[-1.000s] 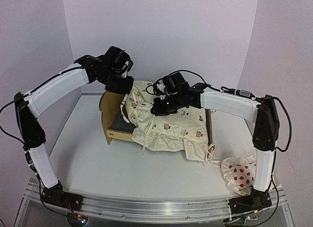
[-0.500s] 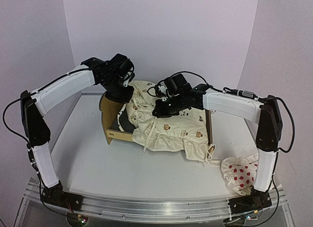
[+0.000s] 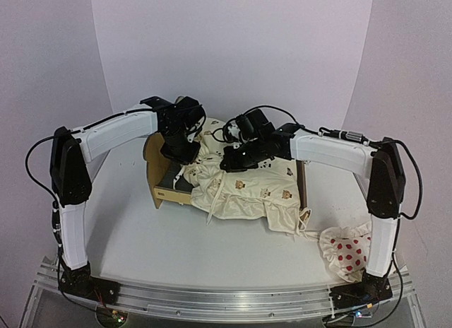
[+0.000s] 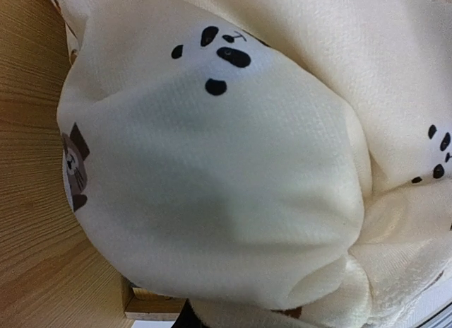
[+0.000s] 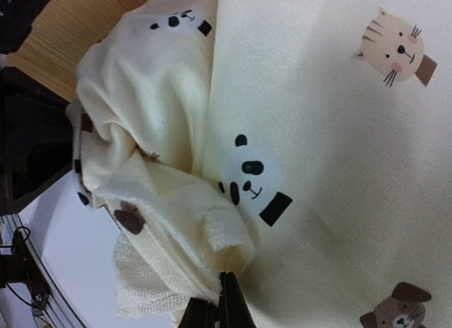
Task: Set up the pet bed
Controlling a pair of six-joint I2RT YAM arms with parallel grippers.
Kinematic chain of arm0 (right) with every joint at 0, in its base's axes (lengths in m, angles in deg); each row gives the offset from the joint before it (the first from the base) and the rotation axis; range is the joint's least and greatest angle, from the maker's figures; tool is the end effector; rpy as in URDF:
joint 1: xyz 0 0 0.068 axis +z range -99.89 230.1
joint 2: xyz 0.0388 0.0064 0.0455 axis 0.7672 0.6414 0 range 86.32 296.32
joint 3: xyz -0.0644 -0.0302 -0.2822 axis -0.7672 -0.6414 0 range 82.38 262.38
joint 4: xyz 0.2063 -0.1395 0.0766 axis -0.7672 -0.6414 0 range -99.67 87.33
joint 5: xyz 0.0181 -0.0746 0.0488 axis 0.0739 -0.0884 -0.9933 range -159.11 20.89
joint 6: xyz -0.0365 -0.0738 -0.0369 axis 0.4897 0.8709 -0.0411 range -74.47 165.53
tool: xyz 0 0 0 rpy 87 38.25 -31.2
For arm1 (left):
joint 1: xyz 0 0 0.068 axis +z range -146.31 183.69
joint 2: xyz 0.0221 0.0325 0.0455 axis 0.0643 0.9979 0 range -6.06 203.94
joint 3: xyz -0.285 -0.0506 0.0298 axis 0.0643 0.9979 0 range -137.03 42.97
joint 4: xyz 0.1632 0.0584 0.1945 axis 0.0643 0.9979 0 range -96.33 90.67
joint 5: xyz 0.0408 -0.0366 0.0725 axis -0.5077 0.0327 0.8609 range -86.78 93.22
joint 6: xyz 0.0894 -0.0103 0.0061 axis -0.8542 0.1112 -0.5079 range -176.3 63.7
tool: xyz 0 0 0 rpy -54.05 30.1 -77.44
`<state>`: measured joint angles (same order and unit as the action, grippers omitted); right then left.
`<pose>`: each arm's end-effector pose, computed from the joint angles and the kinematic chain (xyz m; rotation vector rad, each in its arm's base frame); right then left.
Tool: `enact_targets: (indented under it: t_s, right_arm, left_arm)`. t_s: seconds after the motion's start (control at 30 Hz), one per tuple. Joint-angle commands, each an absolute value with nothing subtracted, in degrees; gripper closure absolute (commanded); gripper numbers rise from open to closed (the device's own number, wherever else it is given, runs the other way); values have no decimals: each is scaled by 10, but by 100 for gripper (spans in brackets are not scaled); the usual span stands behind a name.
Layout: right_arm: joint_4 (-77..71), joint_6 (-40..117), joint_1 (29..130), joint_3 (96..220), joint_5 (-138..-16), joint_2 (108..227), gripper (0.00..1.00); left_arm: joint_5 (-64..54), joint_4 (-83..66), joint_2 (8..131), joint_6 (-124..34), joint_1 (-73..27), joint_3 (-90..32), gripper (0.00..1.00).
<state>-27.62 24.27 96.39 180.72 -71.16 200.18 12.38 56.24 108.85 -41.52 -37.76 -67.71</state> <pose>0.3457 0.3656 0.2643 -0.5313 2.3036 0.6414 0.3437 -0.2865 0.2706 0.5816 2.6470 -0.0705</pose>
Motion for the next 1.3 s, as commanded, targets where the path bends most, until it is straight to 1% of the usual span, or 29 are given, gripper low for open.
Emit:
enact_targets:
  t_s: [0.0,0.13,0.2,0.27,0.3,0.33,0.4,0.47,0.7,0.8,0.9,1.03,1.13,1.27]
  right_arm:
    - [-277,245,964,1829,-703,2028,100]
    - [-277,245,964,1838,-718,2042,100]
    - [-277,245,964,1842,-730,2049,100]
    - [-277,245,964,1847,-744,2056,100]
    - [-277,245,964,1851,-752,2059,100]
    - [-276,244,964,1854,-760,2063,100]
    - [-274,240,964,1861,-777,2068,100]
    - [-272,235,964,1867,-794,2072,100]
    - [-269,230,979,1892,-821,2089,100]
    - [-270,232,988,1903,-819,2102,100]
    - [-272,227,994,1911,-813,2116,100]
    - [-282,226,1001,1925,-805,2134,100]
    - [-289,230,1008,1936,-790,2144,100]
    - [-302,225,1009,1992,-733,2162,100]
  left_arm:
    - [144,566,1093,-408,-371,-694,96]
    - [166,557,1084,-388,-369,-659,95]
    - [174,550,1077,-377,-369,-641,91]
    - [184,549,1072,-362,-369,-627,82]
    - [189,550,1068,-355,-369,-622,75]
    - [192,551,1064,-347,-370,-618,65]
    - [195,552,1053,-336,-372,-611,49]
    - [198,553,1038,-329,-380,-608,41]
    - [225,589,972,-274,-425,-586,24]
    - [241,594,921,-228,-444,-533,19]
    - [242,578,869,-195,-459,-465,10]
    - [234,561,805,-152,-468,-380,10]
    - [218,529,763,-129,-475,-323,16]
    - [186,446,711,-107,-485,-232,27]
